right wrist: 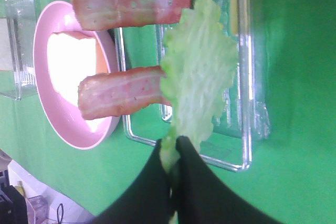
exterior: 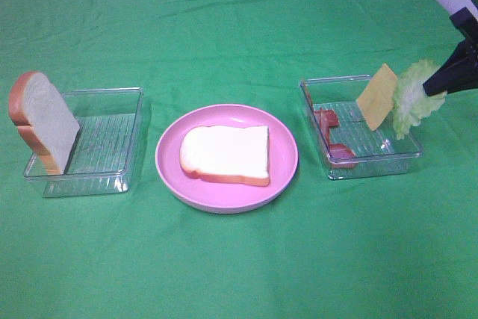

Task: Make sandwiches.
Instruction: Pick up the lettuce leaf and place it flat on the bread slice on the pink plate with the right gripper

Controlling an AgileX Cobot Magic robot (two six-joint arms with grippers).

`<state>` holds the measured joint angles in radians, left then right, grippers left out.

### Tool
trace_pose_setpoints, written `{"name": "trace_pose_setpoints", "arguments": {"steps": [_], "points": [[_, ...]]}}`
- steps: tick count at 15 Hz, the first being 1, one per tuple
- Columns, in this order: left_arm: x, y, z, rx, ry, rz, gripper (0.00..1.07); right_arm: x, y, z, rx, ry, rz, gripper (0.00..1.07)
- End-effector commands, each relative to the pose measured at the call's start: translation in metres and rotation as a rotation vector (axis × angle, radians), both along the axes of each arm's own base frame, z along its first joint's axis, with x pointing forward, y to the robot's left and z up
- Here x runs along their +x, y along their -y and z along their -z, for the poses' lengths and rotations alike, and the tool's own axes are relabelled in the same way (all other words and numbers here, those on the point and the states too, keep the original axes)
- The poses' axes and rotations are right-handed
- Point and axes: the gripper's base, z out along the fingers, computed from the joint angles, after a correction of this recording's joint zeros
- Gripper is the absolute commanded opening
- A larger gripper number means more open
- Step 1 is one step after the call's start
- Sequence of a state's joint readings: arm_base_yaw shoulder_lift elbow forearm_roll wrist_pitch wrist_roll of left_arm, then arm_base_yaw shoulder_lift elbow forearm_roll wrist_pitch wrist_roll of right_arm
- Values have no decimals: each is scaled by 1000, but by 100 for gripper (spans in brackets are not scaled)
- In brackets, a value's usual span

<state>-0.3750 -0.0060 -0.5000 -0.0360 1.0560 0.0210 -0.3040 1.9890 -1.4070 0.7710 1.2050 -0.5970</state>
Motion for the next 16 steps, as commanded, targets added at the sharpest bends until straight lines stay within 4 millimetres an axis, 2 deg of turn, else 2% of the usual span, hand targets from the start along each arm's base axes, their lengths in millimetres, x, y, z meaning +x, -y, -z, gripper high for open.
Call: {"name": "trace_pose_setpoints", "arguments": {"steps": [1,5,6,7,9,10,13,16], "points": [[-2,-1,0,-11,28,9,78,-7,-22,-28,6,40,-71,0],[-2,-1,0,-11,28,9,78,-20,-103,-62,-4,139,-284,0],[-2,-1,0,-11,28,9,78,-24,-125,-66,2,153,-330,0],[-2,-1,0,-11,28,9,78,-27,-137,-67,14,152,-355,0],[-2,-1,0,-11,28,9,78,-36,-179,-70,46,169,-420,0],[-2,-1,0,-11,28,9,78,-42,-218,-69,51,218,-438,0],[-2,-1,0,-11,28,9,78,-48,-264,-56,65,231,-418,0],[-2,-1,0,-11,28,9,78,-44,-289,-40,110,224,-346,0]]}}
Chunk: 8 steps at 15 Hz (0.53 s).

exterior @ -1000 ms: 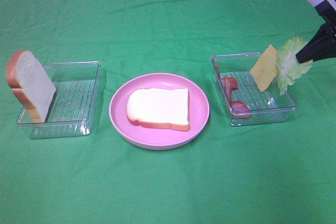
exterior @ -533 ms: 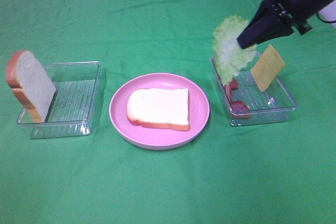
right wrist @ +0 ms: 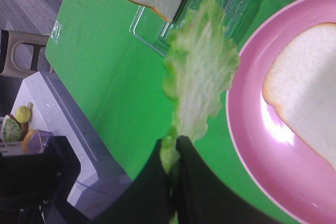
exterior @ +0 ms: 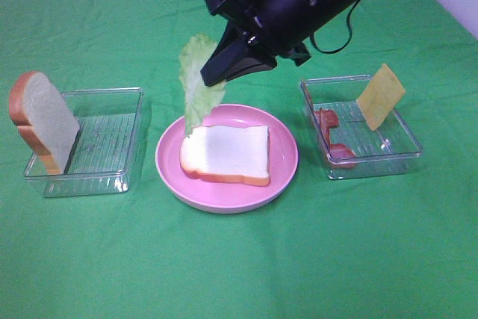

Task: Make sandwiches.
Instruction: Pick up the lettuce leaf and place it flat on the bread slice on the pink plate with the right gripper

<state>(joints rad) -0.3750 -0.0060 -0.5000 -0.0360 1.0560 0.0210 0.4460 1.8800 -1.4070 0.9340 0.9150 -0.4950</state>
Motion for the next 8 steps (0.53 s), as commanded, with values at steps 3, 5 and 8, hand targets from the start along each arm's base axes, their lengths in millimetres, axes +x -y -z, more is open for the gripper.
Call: {"name": "trace_pose_setpoints", "arguments": {"steps": [3,5,8], "points": [[-2,-1,0,-11,28,9,78,13,-18,28,86,-73,88,0],[-2,-1,0,-11,28,9,78,20,-25,58,112,-160,116,0],[-2,-1,0,-11,28,9,78,25,-26,78,97,-177,144,0]]}}
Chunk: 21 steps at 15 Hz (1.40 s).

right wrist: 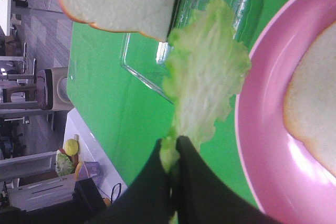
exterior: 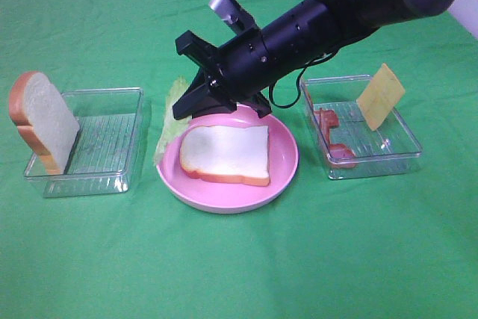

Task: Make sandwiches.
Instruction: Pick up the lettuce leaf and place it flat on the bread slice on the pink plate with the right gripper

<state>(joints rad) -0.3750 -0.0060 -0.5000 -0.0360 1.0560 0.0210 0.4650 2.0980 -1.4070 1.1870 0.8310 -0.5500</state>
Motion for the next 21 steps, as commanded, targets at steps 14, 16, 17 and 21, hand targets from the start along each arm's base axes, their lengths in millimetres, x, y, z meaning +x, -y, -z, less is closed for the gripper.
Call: {"name": "trace_pose_setpoints", "arguments": {"steps": [14,16,17,21], "points": [[-2,-1,0,-11,28,10,78,9,31,19,-343,26,62,38],[-2,-1,0,-11,28,10,78,11,31,17,-344,36,59,56],[-2,-1,0,-11,28,10,78,12,31,16,-345,44,57,60],[-2,-1,0,-11,28,10,78,9,36,-31,-355,157,46,71]]}}
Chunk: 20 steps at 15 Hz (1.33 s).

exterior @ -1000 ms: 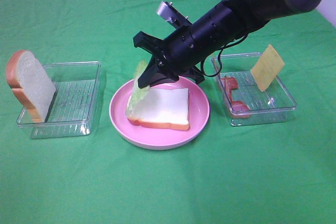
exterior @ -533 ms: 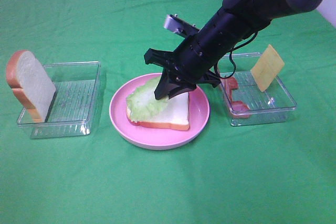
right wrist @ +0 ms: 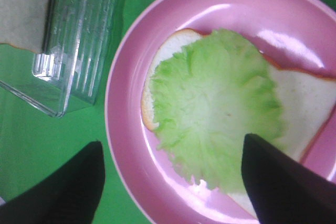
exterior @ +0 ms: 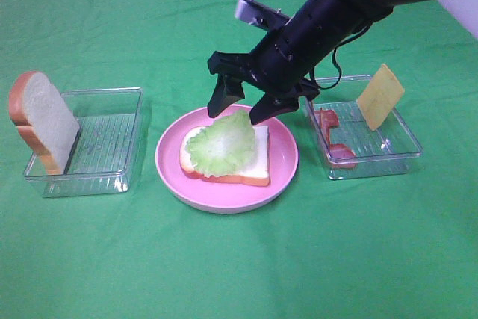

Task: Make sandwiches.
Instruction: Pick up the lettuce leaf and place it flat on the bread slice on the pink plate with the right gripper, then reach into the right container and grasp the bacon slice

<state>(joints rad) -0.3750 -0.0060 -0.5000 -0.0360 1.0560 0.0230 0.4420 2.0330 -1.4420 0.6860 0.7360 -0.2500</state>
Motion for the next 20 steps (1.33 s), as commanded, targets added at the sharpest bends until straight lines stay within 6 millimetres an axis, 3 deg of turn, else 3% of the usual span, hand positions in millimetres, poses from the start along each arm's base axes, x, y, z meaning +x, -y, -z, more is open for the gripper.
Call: {"name": "trace_pose_setpoints", "arguments": {"steps": [1,3,7,8,13,15,20], "points": [[-2,-1,0,-13,27,9,78,-6,7,-30,-22,36,6,71],[-2,-1,0,-13,27,9,78,-14,20,-51,-121,74,5,71],[-2,-1,0,-12,28,9,78,-24,49,-70,-389,64,47,71],[-2,-1,0,-12,28,9,78,-25,61,-69,-482,46,55,71],[-2,-1,0,-12,28,9,78,-5,89,-51,-467,-17,131,68],[-2,-1,0,-12,28,9,78,0,89,-40,-458,-34,125,63],[-2,-1,0,-12,28,9,78,11,76,-11,-373,-55,117,61]]}}
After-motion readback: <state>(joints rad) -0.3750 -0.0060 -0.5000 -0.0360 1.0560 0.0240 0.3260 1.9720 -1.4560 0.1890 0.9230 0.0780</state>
